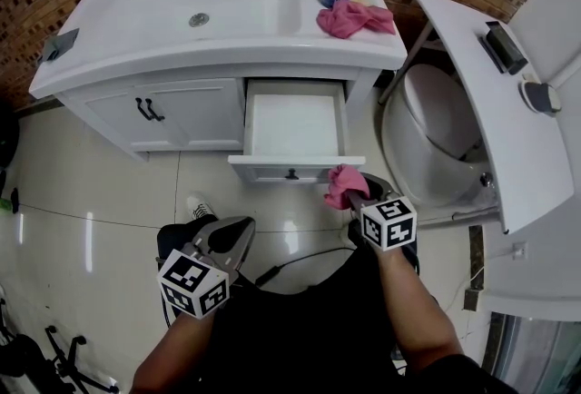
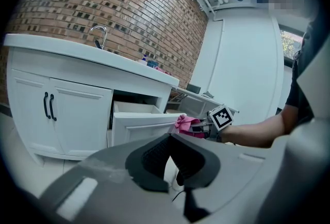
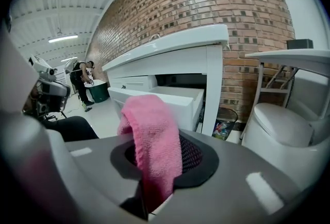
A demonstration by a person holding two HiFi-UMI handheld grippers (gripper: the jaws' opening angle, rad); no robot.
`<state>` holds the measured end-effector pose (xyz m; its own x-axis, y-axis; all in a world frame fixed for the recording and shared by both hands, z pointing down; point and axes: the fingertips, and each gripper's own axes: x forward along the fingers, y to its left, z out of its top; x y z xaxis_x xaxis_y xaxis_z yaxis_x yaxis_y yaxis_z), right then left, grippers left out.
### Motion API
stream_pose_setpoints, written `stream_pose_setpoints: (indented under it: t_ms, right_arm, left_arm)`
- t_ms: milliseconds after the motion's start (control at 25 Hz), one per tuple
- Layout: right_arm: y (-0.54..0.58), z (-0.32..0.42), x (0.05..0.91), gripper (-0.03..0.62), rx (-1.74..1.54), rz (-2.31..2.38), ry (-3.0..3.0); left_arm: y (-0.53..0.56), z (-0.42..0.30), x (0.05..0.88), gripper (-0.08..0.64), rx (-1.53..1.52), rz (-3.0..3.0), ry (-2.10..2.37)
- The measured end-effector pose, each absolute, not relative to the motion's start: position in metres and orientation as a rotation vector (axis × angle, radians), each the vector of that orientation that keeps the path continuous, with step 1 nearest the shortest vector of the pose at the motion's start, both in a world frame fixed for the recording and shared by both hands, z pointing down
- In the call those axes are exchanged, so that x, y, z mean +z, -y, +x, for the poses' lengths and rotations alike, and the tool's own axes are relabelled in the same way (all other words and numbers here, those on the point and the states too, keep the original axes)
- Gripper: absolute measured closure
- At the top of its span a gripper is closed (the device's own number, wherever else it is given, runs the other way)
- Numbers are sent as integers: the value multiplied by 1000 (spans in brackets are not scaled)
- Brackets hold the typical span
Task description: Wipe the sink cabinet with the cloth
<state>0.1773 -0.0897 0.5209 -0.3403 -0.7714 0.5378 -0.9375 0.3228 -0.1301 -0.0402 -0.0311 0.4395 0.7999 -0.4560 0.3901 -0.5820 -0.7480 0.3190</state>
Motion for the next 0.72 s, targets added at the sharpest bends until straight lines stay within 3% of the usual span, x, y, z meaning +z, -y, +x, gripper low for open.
stream_pose_setpoints:
  t_ms: [720]
  right_arm:
    - [77,220,519,497,624,1612,2117]
  left_arm:
    - [34,-44,441,555,377,2553,786]
